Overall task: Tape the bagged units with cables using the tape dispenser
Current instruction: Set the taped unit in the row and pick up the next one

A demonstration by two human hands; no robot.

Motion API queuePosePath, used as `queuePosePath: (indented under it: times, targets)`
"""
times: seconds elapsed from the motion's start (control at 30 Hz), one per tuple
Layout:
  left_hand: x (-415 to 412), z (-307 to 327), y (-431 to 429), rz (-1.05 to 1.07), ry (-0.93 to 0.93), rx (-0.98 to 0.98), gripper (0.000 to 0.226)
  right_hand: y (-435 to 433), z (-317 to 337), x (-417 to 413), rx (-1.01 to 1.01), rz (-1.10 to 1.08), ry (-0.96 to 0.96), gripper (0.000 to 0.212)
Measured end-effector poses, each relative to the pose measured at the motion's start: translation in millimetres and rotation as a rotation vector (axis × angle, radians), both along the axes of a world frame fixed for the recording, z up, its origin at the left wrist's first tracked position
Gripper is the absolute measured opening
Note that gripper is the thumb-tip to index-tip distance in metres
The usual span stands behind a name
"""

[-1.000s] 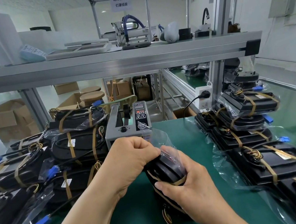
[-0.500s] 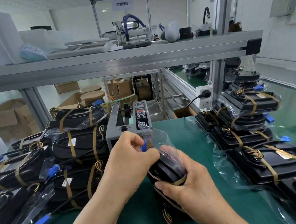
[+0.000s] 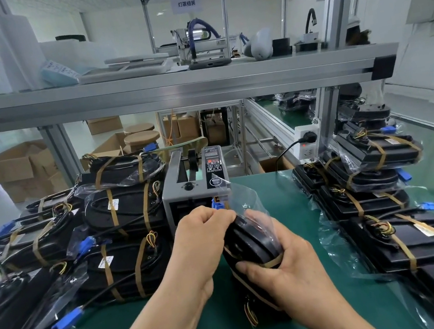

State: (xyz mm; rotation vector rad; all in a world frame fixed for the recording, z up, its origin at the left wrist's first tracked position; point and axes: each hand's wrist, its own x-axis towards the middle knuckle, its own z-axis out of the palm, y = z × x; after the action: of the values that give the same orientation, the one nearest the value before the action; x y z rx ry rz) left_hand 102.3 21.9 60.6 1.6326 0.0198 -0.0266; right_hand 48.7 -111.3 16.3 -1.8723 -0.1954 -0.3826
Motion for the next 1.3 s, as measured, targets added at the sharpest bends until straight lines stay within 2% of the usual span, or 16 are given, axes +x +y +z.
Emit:
queuePosePath:
  times: [0.1, 0.27, 0.4, 0.5, 0.6, 0.7, 0.77, 0.87, 0.93, 1.0, 1.1, 1.17, 1.23, 1.3]
  targets:
    - [-1.8, 1.7, 0.5, -0.008, -0.005, 0.043, 0.035, 1.1, -0.9, -0.1, -0.003, 0.004, -0.011, 0.068]
    - [-6.3, 1.0, 4.3, -0.042, -0.056, 0.159, 0.045, 2.1, -2.7, 1.2, 0.001, 0.007, -0.033, 0.079]
    - [-8.8, -5.1, 11.6, -0.087, -0.064, 0.105, 0.057, 3.7, -3.0, 1.3, 0.026, 0.028, -0.039, 0.076]
    - [-11.1, -20.9, 22.9, -0.109, -0.06, 0.017, 0.068, -3.2, -0.9, -0.5, 0.133, 0.053, -0.043, 0.068]
    - [-10.0, -36.8, 37.0, -0.133, -0.095, 0.164, 0.079, -12.9, -6.0, -4.1, 0.367, 0.095, -0.071, 0.066]
    - [-7.7, -37.9, 47.7, -0.425, -0.085, 0.092, 0.061, -17.1, -15.4, -6.2, 0.498, 0.191, -0.062, 0.07]
    - [-7.0, -34.1, 51.6, -0.539, -0.117, 0.061, 0.048, -20.6, -19.7, -6.6, 0.541, 0.26, -0.031, 0.074]
    - [-1.4, -30.2, 57.3, -0.528, -0.249, 0.104, 0.04, -35.3, -19.4, -7.3, 0.497, 0.376, 0.046, 0.074]
    - [3.5, -25.8, 63.9, -0.513, -0.296, 0.202, 0.042, -49.1, -16.2, -5.0, 0.446, 0.318, 0.066, 0.068]
    - [7.1, -21.5, 69.2, -0.516, -0.29, 0.359, 0.047, -56.7, -11.6, 1.6, 0.353, 0.246, 0.099, 0.066]
    - [7.1, -22.1, 67.9, -0.519, -0.264, 0.47, 0.054, -56.8, -6.7, 10.1, 0.338, 0.37, 0.22, 0.07]
    - [1.7, -23.8, 61.9, -0.451, -0.348, 0.518, 0.059, -54.8, -6.7, 11.3, 0.375, 0.47, 0.308, 0.063]
    - [-3.9, -26.6, 54.9, -0.357, -0.569, 0.598, 0.061, -53.0, -13.8, 11.1, 0.419, 0.516, 0.366, 0.054]
    - [-8.7, -31.2, 45.9, -0.31, -0.788, 0.636, 0.046, -51.4, -26.4, 11.3, 0.473, 0.496, 0.41, 0.047]
